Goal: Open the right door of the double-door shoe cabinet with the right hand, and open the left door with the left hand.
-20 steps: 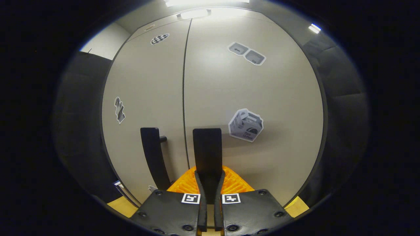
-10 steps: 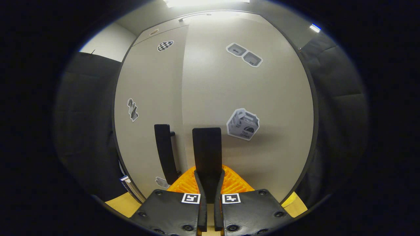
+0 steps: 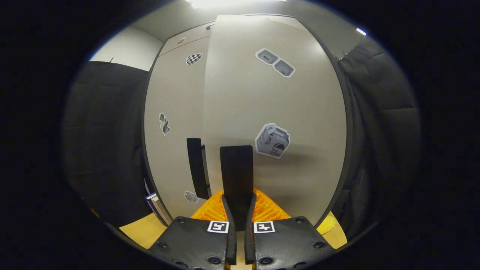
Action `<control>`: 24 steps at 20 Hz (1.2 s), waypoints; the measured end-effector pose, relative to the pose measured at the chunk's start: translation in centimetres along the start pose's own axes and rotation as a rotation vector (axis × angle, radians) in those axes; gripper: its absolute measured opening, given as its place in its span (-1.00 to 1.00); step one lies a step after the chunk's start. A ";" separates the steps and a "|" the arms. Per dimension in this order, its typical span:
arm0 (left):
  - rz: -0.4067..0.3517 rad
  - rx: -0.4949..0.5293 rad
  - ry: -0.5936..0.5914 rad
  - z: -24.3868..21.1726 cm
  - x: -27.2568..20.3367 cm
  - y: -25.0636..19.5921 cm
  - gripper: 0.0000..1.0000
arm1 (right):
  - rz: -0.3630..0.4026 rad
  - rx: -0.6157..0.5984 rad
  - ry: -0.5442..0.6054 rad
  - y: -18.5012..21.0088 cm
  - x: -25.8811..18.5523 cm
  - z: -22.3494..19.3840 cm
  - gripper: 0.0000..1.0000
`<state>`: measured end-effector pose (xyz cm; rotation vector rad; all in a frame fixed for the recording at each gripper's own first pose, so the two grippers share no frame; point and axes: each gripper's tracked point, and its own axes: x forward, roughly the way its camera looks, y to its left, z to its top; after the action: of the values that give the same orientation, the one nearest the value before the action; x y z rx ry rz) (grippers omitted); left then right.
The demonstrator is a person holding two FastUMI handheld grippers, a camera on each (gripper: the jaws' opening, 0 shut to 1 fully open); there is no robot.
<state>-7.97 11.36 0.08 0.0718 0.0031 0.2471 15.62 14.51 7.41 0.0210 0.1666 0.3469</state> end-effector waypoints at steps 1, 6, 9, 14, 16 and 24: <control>-0.007 -0.001 0.002 0.1 0.0 -0.5 0.89 | 0.007 -0.008 -0.002 -0.1 -0.4 0.0 -0.85; -0.033 0.006 0.004 0.3 -0.1 -2.4 0.88 | 0.041 -0.003 0.015 -0.7 -1.8 -0.2 -0.80; -0.048 0.007 0.009 0.3 0.2 -3.6 0.88 | 0.071 -0.008 0.022 -0.9 -2.4 -0.3 -0.85; -0.076 0.019 0.003 0.6 0.5 -5.5 0.89 | 0.106 -0.011 0.033 -1.3 -4.0 -0.6 -0.85; -0.084 0.023 -0.001 0.8 0.6 -6.1 0.89 | 0.116 -0.011 0.038 -1.9 -5.0 -0.6 -0.85; -0.146 0.019 -0.002 1.0 1.2 -9.8 0.89 | 0.129 -0.011 0.042 -4.3 -8.0 -0.7 -0.85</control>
<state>-4.41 2.11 0.34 0.0900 0.0087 0.1013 9.55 7.80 7.78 0.0137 0.2053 0.4771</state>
